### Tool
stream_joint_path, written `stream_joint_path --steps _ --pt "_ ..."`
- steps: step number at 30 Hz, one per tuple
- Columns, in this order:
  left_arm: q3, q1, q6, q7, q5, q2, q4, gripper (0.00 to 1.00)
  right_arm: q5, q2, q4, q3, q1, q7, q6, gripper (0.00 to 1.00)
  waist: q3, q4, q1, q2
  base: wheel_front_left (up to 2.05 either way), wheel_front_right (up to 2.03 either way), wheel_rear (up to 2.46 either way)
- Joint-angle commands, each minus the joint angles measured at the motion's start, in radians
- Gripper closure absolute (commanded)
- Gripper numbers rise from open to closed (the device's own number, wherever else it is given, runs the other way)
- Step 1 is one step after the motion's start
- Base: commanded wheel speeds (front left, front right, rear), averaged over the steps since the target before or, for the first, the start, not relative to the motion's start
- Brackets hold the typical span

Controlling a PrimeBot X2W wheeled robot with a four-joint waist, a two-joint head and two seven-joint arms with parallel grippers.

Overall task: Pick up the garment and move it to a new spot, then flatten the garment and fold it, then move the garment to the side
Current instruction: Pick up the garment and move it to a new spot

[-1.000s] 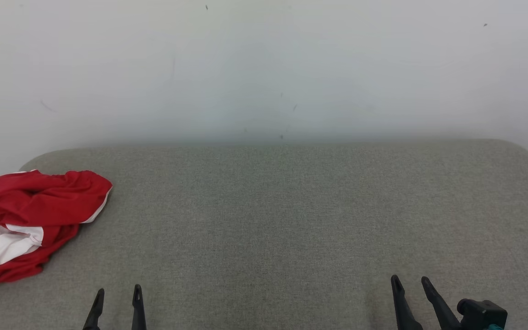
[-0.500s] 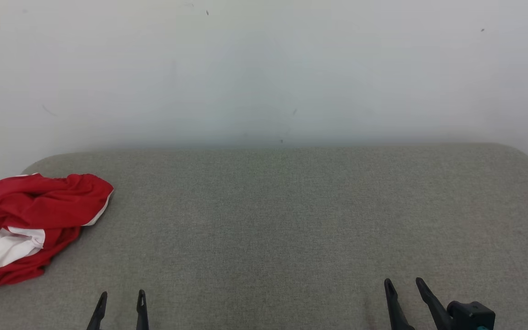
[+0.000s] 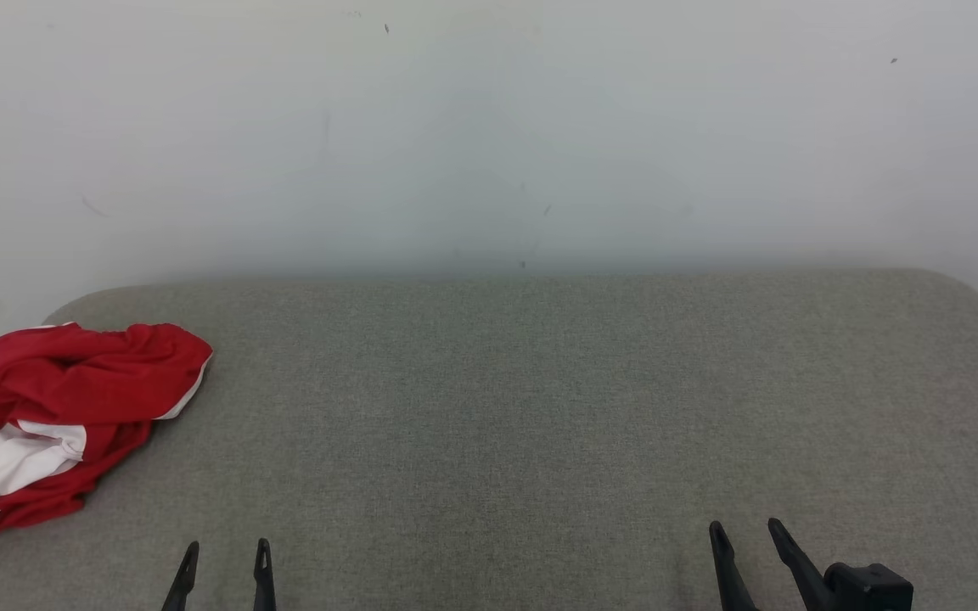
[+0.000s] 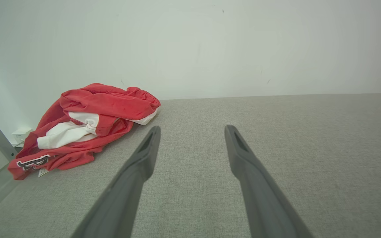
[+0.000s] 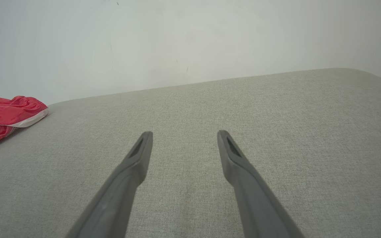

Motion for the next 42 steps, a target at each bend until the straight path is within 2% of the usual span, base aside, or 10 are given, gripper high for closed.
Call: stream_joint_path --steps 1,6,14,35,42 --pt "0.004 0.013 -0.004 -0.003 -0.003 -0.002 0.002 0.00 0.000 0.000 0.000 0.000 0.002 -0.004 0.003 0.00 0.000 0.001 -0.0001 0.0000 0.00 0.00 0.00" --pt "0.011 0.008 -0.007 -0.003 -0.022 -0.009 0.012 0.00 0.006 0.000 -0.002 -0.004 0.009 -0.002 0.003 0.00 -0.001 0.018 -0.0001 0.0000 0.00 0.00 0.00" --pt "0.022 0.015 -0.013 -0.003 -0.027 -0.013 0.022 0.00 0.014 0.000 -0.006 0.003 0.007 -0.004 0.003 0.00 -0.006 0.095 -0.0001 0.0000 0.00 0.00 0.00" --pt "0.079 0.040 -0.013 -0.003 -0.017 0.012 0.012 0.00 0.068 0.000 0.045 0.051 -0.013 -0.050 0.003 0.00 0.003 0.420 -0.0001 0.0000 0.00 0.00 0.00" --pt "0.117 0.057 -0.003 -0.003 -0.034 0.008 -0.010 0.00 0.073 -0.001 0.066 0.094 -0.048 -0.053 0.003 0.00 0.023 0.445 -0.0001 0.0000 0.00 0.00 0.00"
